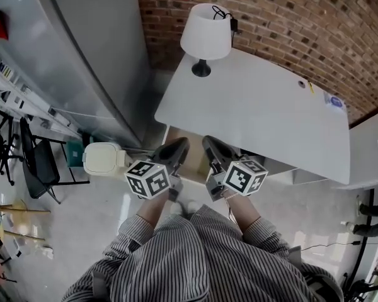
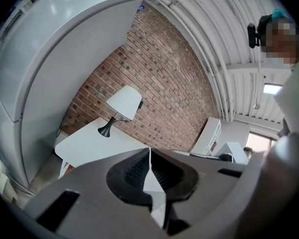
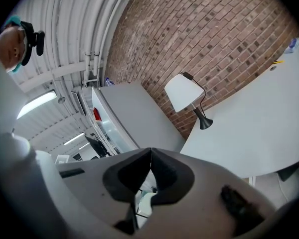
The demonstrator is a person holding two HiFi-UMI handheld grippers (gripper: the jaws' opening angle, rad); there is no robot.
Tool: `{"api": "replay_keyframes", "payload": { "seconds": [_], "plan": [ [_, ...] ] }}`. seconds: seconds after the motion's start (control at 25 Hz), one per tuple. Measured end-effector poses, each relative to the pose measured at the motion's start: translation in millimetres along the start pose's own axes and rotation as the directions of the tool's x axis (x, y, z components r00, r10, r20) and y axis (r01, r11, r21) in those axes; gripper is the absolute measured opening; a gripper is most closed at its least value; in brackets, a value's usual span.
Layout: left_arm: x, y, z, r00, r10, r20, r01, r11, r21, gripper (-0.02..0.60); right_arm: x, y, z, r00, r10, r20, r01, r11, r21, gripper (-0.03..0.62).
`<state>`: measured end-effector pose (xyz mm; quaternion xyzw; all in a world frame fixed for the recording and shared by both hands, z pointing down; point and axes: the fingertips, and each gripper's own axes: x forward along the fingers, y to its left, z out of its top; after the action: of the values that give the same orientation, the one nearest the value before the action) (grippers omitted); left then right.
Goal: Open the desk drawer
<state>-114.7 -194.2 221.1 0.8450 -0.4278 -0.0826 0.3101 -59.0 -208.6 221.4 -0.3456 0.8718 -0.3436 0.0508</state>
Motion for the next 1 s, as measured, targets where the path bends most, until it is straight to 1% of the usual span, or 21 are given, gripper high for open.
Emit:
{"api": "replay_keyframes", "payload": {
  "seconds": [0.16,0.32,0.64,1.0],
  "plan": [
    [3,-6,2,1.000,0.015,-0.002,-0.015,0.999,0.049,0.020,-2,-2,1,1.000,-0.013,-0.011,0.013,0.999,-0.048,0.017],
    [3,-8,5,1.000,0.018,-0.007,-0.018,0.997,0.074,0.020,-2,-3,-2,1.000,-0.020,-0.010,0.020,0.998,-0.067,0.017],
    [3,-13,-7,0.999,0.018,-0.026,-0.016,0.997,0.080,0.020,-6,-3,-4,1.000,-0.016,-0.015,0.015,0.997,-0.073,0.017],
    [5,-15,-5,1.000,0.019,-0.024,-0.016,0.996,0.088,0.020,-7,2,-8,0.999,-0.008,-0.032,0.005,0.996,-0.088,0.017]
  ]
}}
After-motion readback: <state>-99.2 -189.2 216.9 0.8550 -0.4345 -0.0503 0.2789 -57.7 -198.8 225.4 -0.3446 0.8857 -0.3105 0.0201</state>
